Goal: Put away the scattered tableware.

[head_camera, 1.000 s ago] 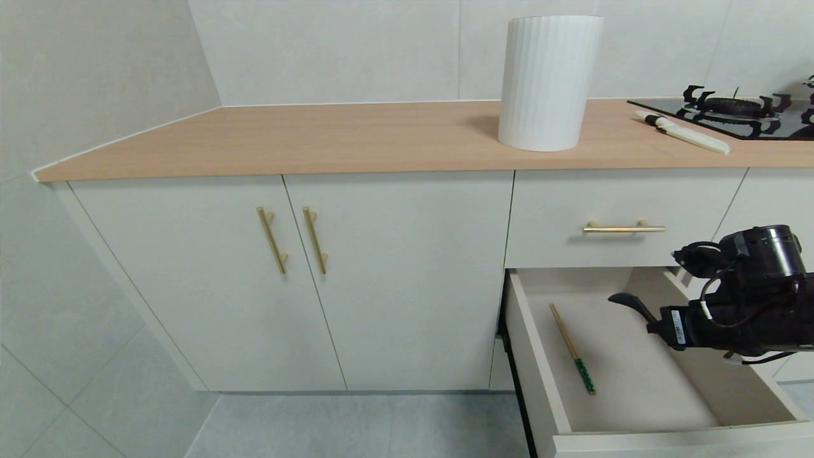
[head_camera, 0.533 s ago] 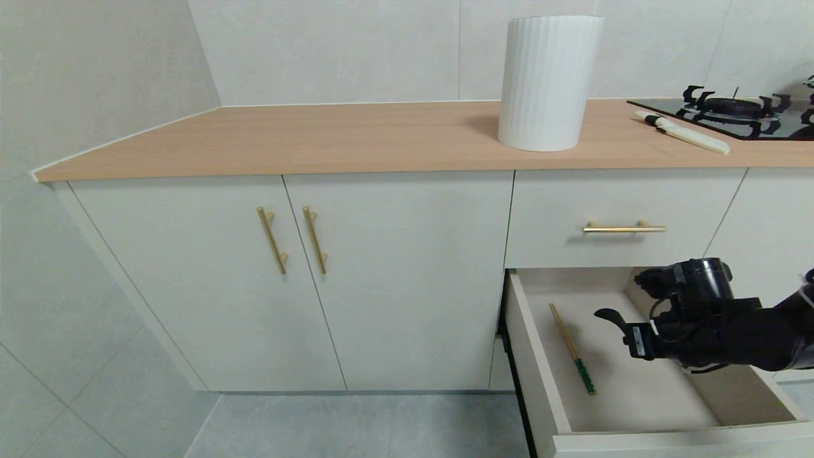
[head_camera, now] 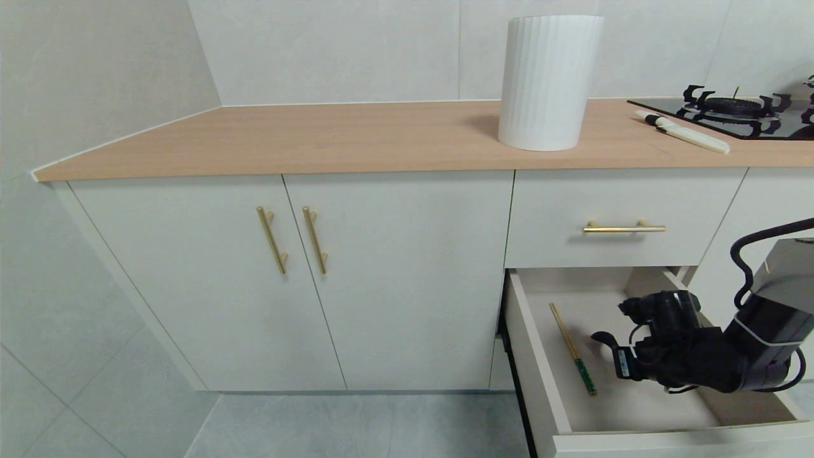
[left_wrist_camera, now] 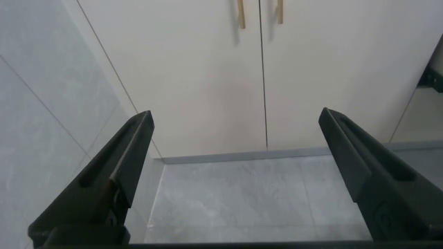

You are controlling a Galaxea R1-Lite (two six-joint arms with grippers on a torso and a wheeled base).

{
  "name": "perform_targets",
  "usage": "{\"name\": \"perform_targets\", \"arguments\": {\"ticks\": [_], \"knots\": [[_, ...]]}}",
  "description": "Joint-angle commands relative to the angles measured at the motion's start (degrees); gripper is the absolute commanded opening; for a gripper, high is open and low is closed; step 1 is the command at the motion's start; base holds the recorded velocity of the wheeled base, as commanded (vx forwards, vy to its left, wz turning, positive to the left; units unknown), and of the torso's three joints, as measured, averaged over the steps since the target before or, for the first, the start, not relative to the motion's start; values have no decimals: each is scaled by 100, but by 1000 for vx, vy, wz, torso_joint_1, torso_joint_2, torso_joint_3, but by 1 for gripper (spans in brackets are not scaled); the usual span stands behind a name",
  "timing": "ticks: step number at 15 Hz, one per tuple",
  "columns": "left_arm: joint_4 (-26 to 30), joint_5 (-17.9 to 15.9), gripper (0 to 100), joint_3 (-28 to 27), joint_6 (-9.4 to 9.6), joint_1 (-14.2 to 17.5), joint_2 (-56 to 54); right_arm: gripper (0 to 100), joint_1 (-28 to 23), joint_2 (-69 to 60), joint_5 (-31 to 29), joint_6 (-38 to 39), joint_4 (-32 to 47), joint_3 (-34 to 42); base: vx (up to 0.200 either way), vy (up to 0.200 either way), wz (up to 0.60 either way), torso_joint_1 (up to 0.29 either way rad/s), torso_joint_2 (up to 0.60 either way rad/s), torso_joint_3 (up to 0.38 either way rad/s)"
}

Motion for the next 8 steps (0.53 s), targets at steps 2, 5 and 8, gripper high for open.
{"name": "perform_targets", "arguments": {"ticks": [2, 5, 8], "knots": [[-8, 2, 100, 6, -1, -1, 0, 0, -45, 303, -3, -5, -165, 9, 0, 0, 0, 0, 0, 0], [-8, 2, 100, 6, -1, -1, 0, 0, -45, 312, 5, -5, -165, 9, 0, 0, 0, 0, 0, 0], [1, 2, 100, 6, -1, -1, 0, 100, -45, 303, 5, -5, -174, 26, 0, 0, 0, 0, 0, 0]]}}
